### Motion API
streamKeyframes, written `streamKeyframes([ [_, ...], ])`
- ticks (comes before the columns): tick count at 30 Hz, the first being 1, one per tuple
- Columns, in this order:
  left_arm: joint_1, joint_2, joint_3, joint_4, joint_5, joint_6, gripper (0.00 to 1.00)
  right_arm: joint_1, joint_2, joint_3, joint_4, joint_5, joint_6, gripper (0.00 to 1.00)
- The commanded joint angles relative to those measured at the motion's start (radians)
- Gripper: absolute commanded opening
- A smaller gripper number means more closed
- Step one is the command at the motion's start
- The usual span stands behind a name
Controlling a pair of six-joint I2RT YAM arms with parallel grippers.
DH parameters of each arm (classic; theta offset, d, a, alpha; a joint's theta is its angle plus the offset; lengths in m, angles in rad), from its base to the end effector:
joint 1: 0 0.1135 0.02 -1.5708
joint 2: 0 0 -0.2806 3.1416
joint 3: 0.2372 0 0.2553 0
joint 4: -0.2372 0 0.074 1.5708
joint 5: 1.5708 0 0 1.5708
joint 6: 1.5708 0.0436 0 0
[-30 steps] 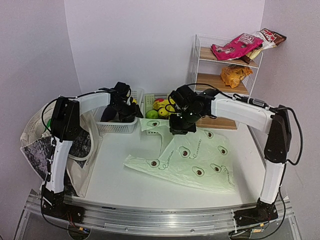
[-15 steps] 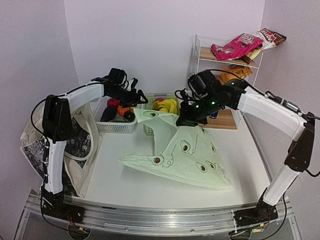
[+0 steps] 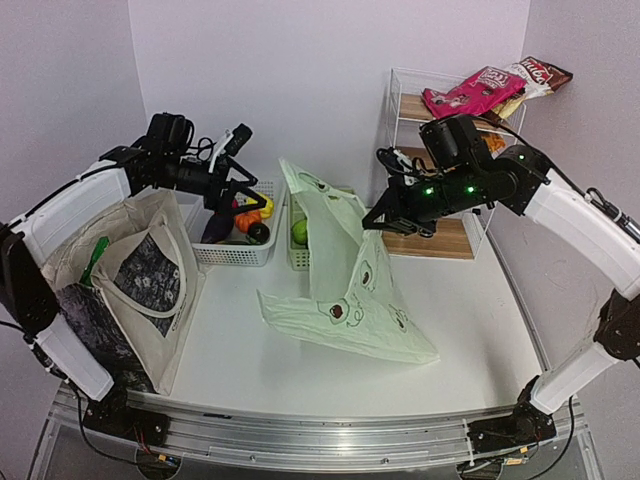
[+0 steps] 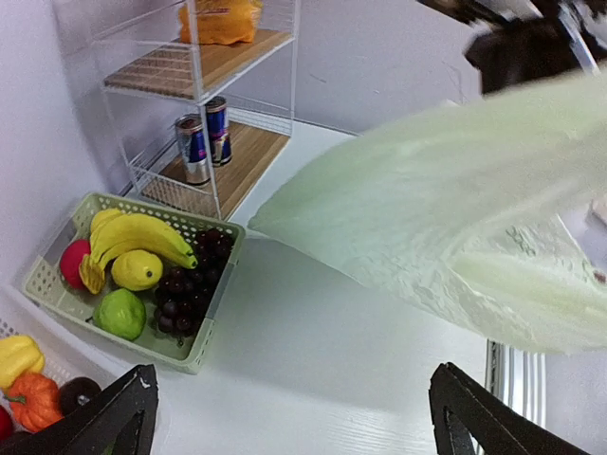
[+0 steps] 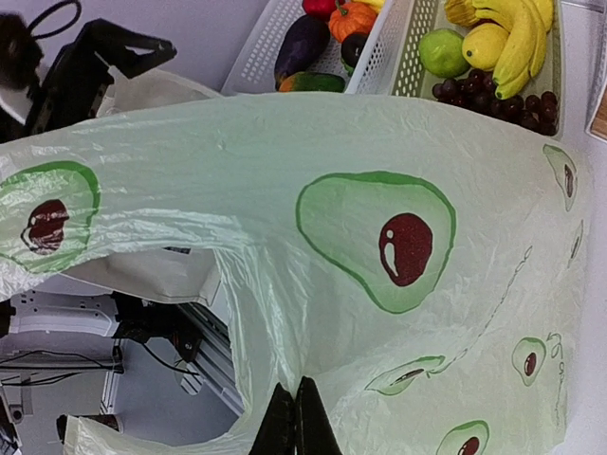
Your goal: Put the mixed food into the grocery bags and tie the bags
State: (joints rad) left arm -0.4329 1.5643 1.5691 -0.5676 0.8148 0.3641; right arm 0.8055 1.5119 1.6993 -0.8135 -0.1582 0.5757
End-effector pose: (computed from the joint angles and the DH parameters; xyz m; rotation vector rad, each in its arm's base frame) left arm 0.3080 -0.1773 0.3998 1.2178 1.6626 -0.9027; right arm 0.2243 0.2434 0.4302 -0.3641 2.3244 0.9087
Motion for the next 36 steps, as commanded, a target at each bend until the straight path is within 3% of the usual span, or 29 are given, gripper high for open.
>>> streamKeyframes([
  [1, -0.105, -0.216, -0.201, 0.227, -0.047, 0.292, 1.00, 0.010, 0.013, 0.033, 0.030, -0.069, 0.012, 0.00],
  [4, -0.147, -0.294, -0.319, 0.420, -0.114, 0.294, 1.00, 0.027, 0.034, 0.063, 0.038, -0.103, -0.002, 0.00],
  [13, -0.195, -0.309, -0.281, 0.438, -0.045, 0.133, 0.98, 0.051, 0.056, 0.116, 0.044, -0.117, -0.012, 0.00],
  [19, -0.220, -0.366, -0.329, 0.376, 0.033, 0.193, 0.72, 0.052, 0.084, 0.146, 0.048, -0.119, -0.021, 0.00],
  [21, -0.228, -0.368, -0.326, 0.376, 0.040, 0.199, 0.73, 0.051, 0.103, 0.164, 0.050, -0.132, -0.023, 0.00],
  [25, -0.261, -0.346, -0.292, 0.432, -0.041, 0.170, 0.89, 0.052, 0.132, 0.194, 0.049, -0.154, -0.029, 0.00],
  [29, -0.262, -0.315, -0.257, 0.450, -0.175, 0.121, 0.97, 0.051, 0.143, 0.203, 0.050, -0.174, -0.043, 0.00],
  [33, -0.262, -0.294, -0.240, 0.472, -0.311, 0.072, 0.94, 0.051, 0.150, 0.203, 0.050, -0.206, -0.054, 0.00],
  [36, -0.262, -0.291, -0.241, 0.483, -0.315, 0.078, 0.78, 0.052, 0.167, 0.213, 0.049, -0.244, -0.057, 0.00],
])
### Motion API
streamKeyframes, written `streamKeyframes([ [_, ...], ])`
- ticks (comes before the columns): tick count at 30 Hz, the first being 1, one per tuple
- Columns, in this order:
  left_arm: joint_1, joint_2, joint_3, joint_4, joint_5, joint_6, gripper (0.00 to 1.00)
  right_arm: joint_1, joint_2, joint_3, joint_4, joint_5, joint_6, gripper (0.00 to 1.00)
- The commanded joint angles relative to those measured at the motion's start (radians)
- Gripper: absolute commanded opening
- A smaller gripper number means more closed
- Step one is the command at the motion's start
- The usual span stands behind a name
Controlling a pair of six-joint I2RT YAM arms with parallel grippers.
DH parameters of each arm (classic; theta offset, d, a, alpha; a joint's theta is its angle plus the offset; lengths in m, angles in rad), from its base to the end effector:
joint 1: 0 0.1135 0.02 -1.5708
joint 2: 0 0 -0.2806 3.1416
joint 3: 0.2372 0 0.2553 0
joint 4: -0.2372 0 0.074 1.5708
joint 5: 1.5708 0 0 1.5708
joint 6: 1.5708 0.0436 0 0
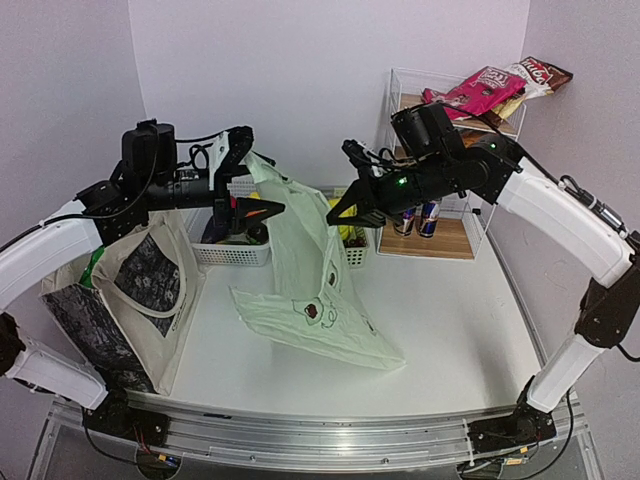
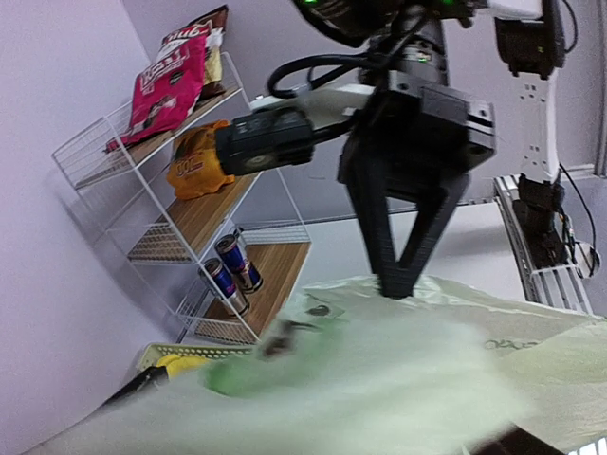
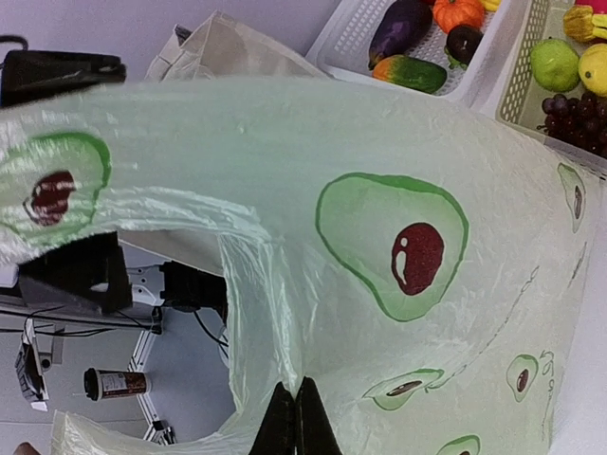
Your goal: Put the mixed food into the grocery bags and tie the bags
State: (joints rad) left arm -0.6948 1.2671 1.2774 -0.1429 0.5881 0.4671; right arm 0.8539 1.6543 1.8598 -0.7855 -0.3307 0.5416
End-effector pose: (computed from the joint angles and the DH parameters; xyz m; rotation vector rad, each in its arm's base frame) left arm 0.2095 -0.2061 0.4292 1.2853 1.1518 -0.6679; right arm 0.2328 0.2886 0.4393 -0.5731 2.2817 1.1130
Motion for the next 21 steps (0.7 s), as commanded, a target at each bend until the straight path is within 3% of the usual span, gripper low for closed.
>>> streamKeyframes([
  [1, 0.000, 0.004, 0.047, 0.057, -0.078, -0.020, 0.69, 0.004, 0.029, 0.058, 0.021, -0.082, -0.023, 0.00],
  [2, 0.000, 0.002, 0.045, 0.053, -0.065, -0.012, 0.58, 0.003, 0.035, 0.063, 0.020, -0.091, -0.025, 0.00],
  [5, 0.000, -0.007, 0.043, 0.025, -0.047, 0.009, 0.06, 0.002, 0.047, 0.072, 0.020, -0.090, -0.040, 0.00],
  [6, 0.000, -0.013, 0.043, 0.004, -0.052, 0.022, 0.01, 0.001, 0.046, 0.070, 0.019, -0.065, -0.047, 0.00],
  [17, -0.002, -0.208, -0.072, -0.314, -0.245, 0.026, 0.00, -0.064, 0.056, 0.100, 0.013, 0.447, -0.054, 0.00],
  [21, -0.002, -0.252, -0.065, -0.374, -0.268, -0.038, 0.00, -0.067, 0.138, 0.182, 0.002, 0.492, -0.121, 0.00],
])
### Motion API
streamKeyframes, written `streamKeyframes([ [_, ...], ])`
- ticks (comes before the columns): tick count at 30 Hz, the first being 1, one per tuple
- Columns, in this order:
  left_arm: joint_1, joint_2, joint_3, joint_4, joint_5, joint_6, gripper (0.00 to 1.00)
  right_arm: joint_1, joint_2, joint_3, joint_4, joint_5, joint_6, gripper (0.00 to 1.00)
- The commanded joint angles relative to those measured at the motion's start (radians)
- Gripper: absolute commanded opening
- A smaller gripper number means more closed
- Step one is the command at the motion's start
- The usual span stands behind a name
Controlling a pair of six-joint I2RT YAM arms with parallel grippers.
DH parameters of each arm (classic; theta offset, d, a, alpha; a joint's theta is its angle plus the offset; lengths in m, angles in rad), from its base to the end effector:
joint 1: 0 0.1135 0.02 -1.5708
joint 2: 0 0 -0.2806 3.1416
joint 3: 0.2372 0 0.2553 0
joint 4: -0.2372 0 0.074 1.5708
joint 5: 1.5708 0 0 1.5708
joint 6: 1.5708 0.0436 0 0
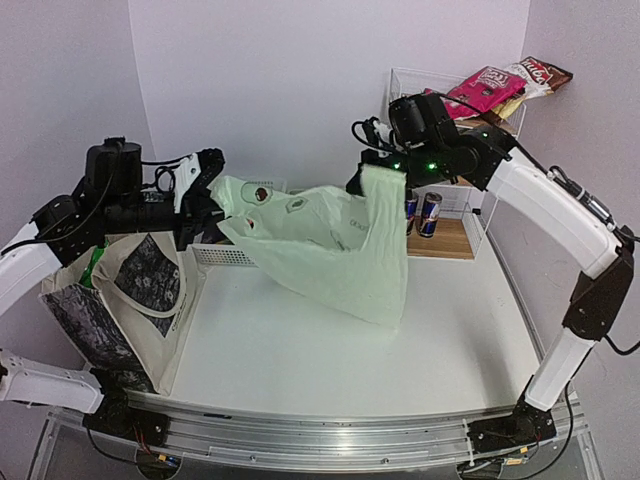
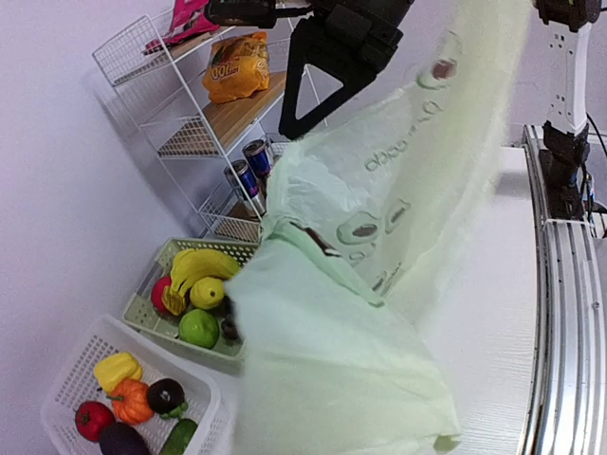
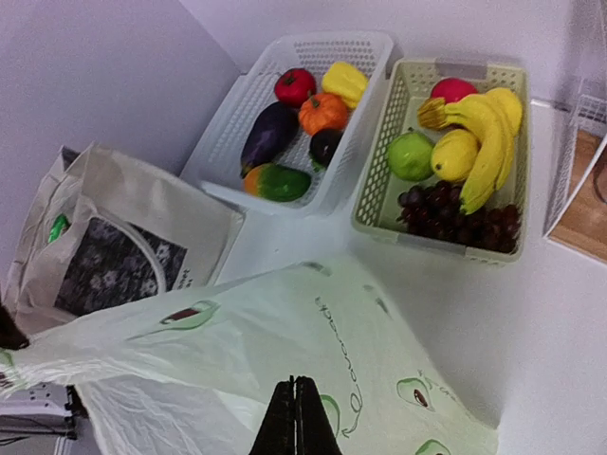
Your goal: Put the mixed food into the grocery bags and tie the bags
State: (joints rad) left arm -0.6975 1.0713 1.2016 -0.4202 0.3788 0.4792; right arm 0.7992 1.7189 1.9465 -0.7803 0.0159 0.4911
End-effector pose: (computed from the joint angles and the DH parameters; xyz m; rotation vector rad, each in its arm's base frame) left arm 0.1687 -0.1624 0.4188 1.2471 1.3928 -0.5029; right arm 0.2722 0.2789 0.4437 -0.3302 2.1908 0.7295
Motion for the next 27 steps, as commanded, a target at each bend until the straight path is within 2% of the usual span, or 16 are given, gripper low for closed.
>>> streamKeyframes([
  [1, 0.001, -0.049, 0.030, -0.104, -0.079, -0.092, 0.00, -0.010, 0.108, 0.134, -0.004, 0.078, -0.073, 0.00],
  [5, 0.001, 0.028, 0.157, -0.190, -0.139, -0.275, 0.00, 0.028, 0.205, 0.261, -0.007, -0.126, -0.141, 0.00],
  [6, 0.001, 0.044, 0.179, -0.213, -0.158, -0.311, 0.00, 0.038, 0.209, 0.273, -0.007, -0.149, -0.154, 0.04],
  [11, 0.000, 0.098, 0.264, -0.295, -0.202, -0.482, 0.00, 0.072, 0.156, 0.239, -0.008, -0.220, -0.150, 0.48],
  [13, -0.003, 0.101, 0.293, -0.297, -0.209, -0.525, 0.00, 0.110, 0.121, 0.201, -0.017, -0.240, -0.150, 0.75],
  [14, -0.006, 0.104, 0.307, -0.296, -0.213, -0.538, 0.00, 0.130, 0.107, 0.188, -0.028, -0.233, -0.154, 0.84],
  [17, -0.027, 0.119, 0.346, -0.307, -0.226, -0.559, 0.00, 0.201, 0.089, 0.218, -0.095, -0.112, -0.189, 0.87],
  [22, -0.060, 0.125, 0.357, -0.318, -0.214, -0.567, 0.00, 0.273, 0.149, 0.335, -0.311, 0.158, -0.183, 0.90],
  [27, -0.062, 0.113, 0.343, -0.314, -0.210, -0.567, 0.00, 0.282, 0.176, 0.302, -0.410, 0.295, -0.139, 0.91],
])
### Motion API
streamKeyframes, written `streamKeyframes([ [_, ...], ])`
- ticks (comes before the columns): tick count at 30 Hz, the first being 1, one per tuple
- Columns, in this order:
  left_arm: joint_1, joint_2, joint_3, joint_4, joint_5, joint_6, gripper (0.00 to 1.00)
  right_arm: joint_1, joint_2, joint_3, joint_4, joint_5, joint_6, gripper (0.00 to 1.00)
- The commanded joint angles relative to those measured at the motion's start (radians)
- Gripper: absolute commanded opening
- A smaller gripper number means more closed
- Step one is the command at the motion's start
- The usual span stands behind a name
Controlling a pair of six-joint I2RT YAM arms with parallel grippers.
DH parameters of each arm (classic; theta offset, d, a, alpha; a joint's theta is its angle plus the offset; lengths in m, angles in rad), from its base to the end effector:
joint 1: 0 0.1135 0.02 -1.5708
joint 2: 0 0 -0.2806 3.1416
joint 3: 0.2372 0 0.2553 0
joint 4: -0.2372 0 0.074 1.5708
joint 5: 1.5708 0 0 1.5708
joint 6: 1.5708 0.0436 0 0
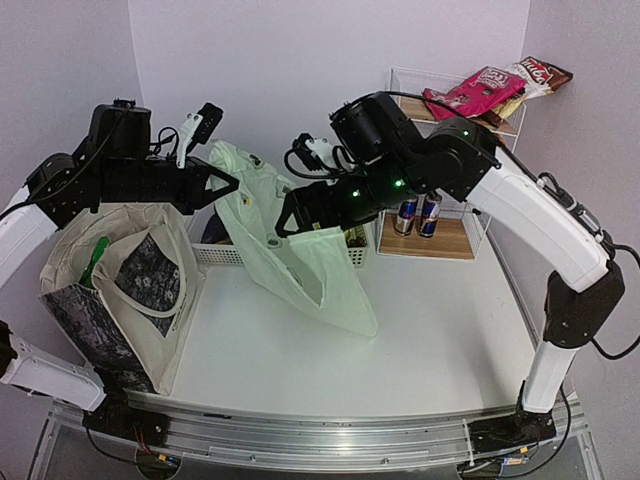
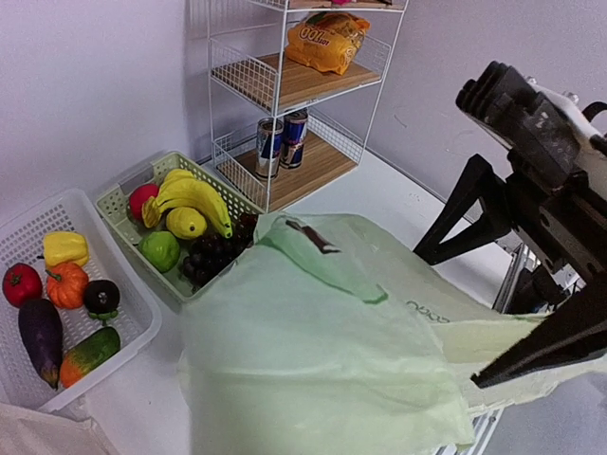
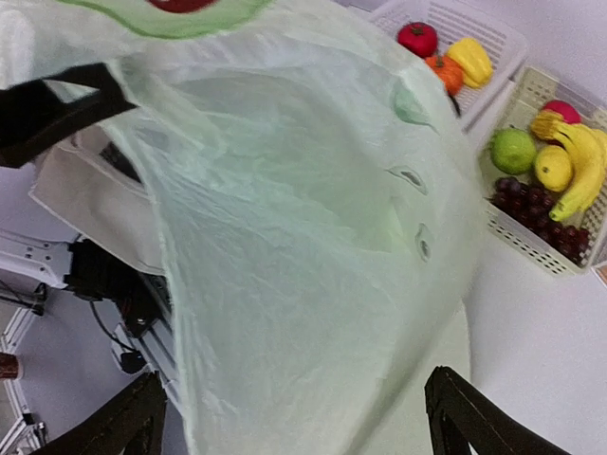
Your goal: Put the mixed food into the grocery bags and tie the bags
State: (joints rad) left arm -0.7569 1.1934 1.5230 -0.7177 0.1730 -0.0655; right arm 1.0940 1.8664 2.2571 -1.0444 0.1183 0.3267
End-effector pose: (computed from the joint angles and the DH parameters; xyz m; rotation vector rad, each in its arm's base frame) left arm 0.1695 -0.1704 0.4672 0.7942 1.8583 -0.7019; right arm 0.1888 0.3543 0.4606 -0.7975 2.1552 0.6363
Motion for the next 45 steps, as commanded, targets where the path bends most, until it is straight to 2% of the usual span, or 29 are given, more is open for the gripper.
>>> streamKeyframes([
  [1, -0.002, -0.013, 0.018, -0.017, 0.002, -0.021, 0.00, -0.013, 0.021, -0.028, -0.147, 0.227, 0.020, 0.90],
  [5, -0.002, -0.026, 0.013, -0.020, 0.008, -0.020, 0.00, -0.028, 0.004, -0.069, -0.147, 0.268, 0.002, 0.81],
  [10, -0.002, -0.044, 0.003, -0.019, 0.000, -0.017, 0.00, -0.039, 0.040, -0.079, -0.147, 0.152, 0.027, 0.80],
  [14, -0.003, -0.062, -0.005, -0.025, -0.013, -0.016, 0.00, -0.096, 0.057, -0.084, -0.146, 0.048, 0.067, 0.70],
  [17, -0.001, -0.077, -0.020, -0.031, -0.039, -0.012, 0.00, -0.140, 0.080, -0.047, -0.129, -0.091, 0.077, 0.52],
  [20, 0.002, -0.098, -0.051, -0.034, -0.046, -0.009, 0.00, -0.147, 0.136, 0.050, -0.128, -0.180, 0.040, 0.11],
  [21, 0.009, -0.107, -0.061, -0.038, -0.038, -0.004, 0.00, -0.157, 0.147, 0.065, -0.128, -0.183, 0.029, 0.04],
  [22, 0.016, -0.116, -0.075, -0.044, -0.028, 0.002, 0.00, -0.169, 0.155, 0.077, -0.128, -0.185, 0.021, 0.00],
  [25, 0.032, -0.174, -0.154, -0.066, 0.035, 0.064, 0.00, -0.251, 0.162, 0.083, -0.123, -0.171, 0.023, 0.00],
  [26, 0.036, -0.197, -0.189, -0.073, 0.059, 0.102, 0.06, -0.264, 0.168, 0.095, -0.122, -0.170, 0.019, 0.00],
  [27, 0.038, -0.217, -0.220, -0.082, 0.077, 0.136, 0.24, -0.268, 0.175, 0.114, -0.122, -0.174, -0.003, 0.00],
  [28, 0.039, -0.240, -0.252, -0.089, 0.089, 0.175, 0.43, -0.268, 0.184, 0.138, -0.123, -0.209, -0.021, 0.00],
  [30, 0.042, -0.273, -0.291, -0.095, 0.085, 0.255, 0.94, -0.266, 0.196, 0.165, -0.121, -0.292, -0.044, 0.00],
  [32, 0.042, -0.301, -0.300, -0.075, 0.043, 0.335, 0.99, -0.261, 0.190, 0.166, -0.121, -0.336, -0.053, 0.00],
  [35, 0.042, -0.347, -0.259, 0.022, -0.037, 0.452, 1.00, -0.248, 0.154, 0.134, -0.122, -0.359, -0.070, 0.00],
  [38, 0.042, -0.338, -0.159, 0.085, 0.002, 0.517, 1.00, -0.231, 0.127, 0.115, -0.123, -0.327, -0.066, 0.00],
  [45, 0.042, -0.010, 0.186, -0.079, 0.110, 0.407, 0.99, -0.172, 0.151, 0.179, -0.120, -0.287, -0.061, 0.00],
])
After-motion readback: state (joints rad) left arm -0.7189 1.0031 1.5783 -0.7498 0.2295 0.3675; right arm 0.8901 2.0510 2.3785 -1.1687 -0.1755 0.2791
